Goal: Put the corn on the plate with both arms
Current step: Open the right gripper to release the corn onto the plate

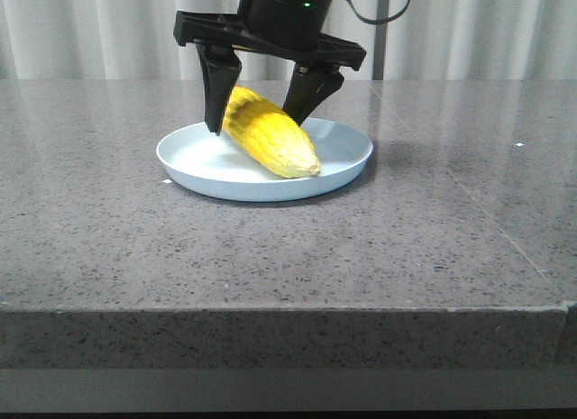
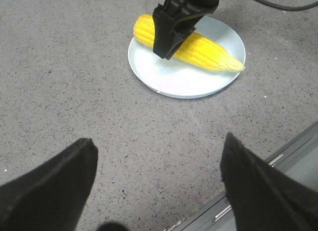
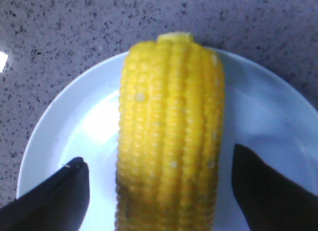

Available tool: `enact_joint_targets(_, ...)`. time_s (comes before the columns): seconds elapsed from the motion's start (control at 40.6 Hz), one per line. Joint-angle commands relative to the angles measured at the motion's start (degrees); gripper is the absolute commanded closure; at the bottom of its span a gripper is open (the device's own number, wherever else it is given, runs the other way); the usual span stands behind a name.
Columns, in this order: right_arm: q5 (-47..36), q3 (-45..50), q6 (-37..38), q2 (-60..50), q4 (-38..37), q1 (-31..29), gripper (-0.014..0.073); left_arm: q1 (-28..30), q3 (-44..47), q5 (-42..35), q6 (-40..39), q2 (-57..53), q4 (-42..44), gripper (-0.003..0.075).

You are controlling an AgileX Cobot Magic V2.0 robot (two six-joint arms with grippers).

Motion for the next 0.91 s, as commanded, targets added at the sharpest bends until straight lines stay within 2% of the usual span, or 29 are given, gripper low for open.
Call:
enact_joint_targets(0.0,-2.15,-2.17,-1.02,-5.99,-2.11,0.02,-0.0041,-0.26,-1.46,-4.45,-0.64,-0.01,-0.14,0.0209)
enact_joint_targets(0.172,-0.40,-2.17,-4.62,-12.44,-6.46,0.02,-0.0041,-0.26,-1.46,-4.45,-0.64,-0.01,-0.14,0.0209)
enact_joint_targets(0.344,-0.28,2.51,-9.69,-22.26,-6.71,0.02,-0.0041,-0.26,-1.46,-4.45,-0.64,-0.01,-0.14,0.0209)
enact_joint_targets(0.886,-3.83,37.95,-10.90,-61.10,-7.26,0.02,-0.0041,-0.26,-1.46,-4.45,-0.64,-0.01,-0.14,0.0209)
